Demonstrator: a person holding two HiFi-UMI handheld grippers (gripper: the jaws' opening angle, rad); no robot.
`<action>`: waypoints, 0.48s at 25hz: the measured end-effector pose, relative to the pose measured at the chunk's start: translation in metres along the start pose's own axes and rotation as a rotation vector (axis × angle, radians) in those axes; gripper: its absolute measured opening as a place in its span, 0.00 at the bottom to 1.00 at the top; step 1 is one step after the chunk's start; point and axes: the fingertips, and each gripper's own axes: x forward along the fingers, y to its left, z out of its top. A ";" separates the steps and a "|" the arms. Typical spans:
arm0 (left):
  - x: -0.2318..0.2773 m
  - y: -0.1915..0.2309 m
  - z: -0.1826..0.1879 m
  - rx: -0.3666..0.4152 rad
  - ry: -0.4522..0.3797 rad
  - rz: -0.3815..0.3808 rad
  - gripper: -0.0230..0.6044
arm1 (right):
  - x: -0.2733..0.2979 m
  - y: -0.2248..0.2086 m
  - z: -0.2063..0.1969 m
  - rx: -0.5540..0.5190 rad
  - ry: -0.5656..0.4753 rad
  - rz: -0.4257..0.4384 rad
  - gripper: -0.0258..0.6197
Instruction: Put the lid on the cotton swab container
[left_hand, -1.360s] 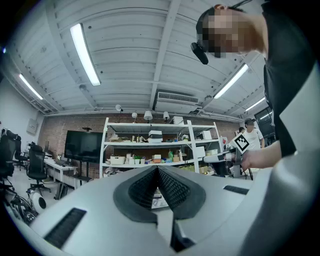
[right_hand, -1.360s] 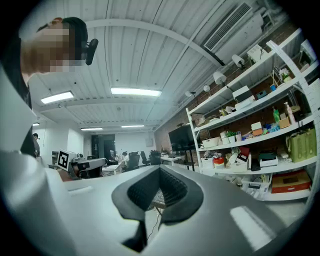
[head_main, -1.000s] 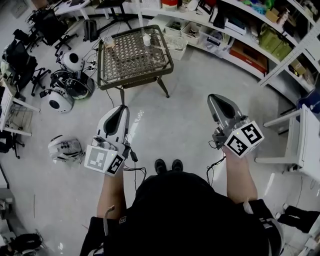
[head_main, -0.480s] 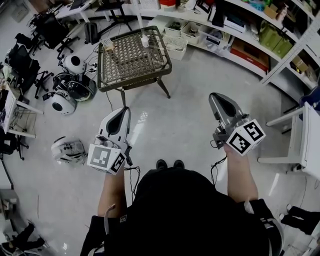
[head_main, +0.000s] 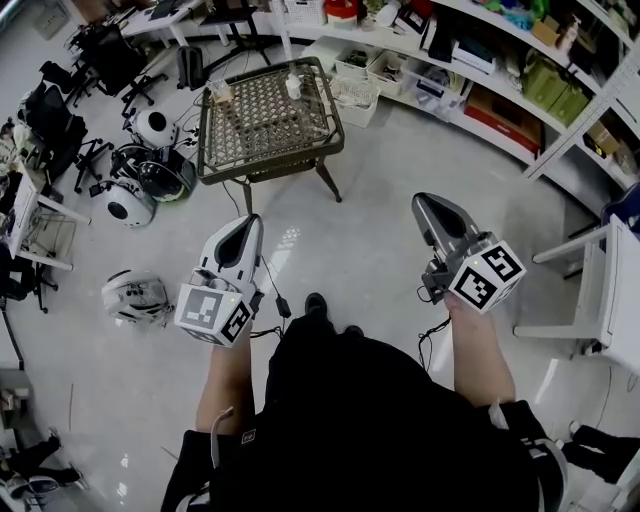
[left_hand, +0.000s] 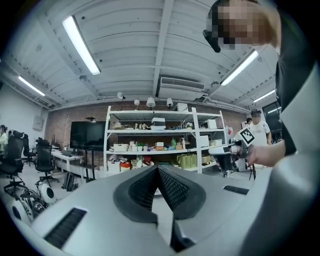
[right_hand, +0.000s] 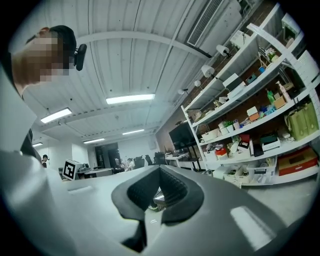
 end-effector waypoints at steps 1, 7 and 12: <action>0.002 0.001 -0.001 -0.009 -0.002 -0.004 0.04 | 0.001 -0.003 0.000 -0.001 0.003 -0.005 0.05; 0.027 0.019 -0.011 -0.066 -0.013 -0.012 0.04 | 0.016 -0.020 -0.003 0.007 0.029 -0.027 0.05; 0.055 0.040 -0.018 -0.080 -0.006 -0.016 0.04 | 0.035 -0.041 -0.002 0.003 0.041 -0.054 0.05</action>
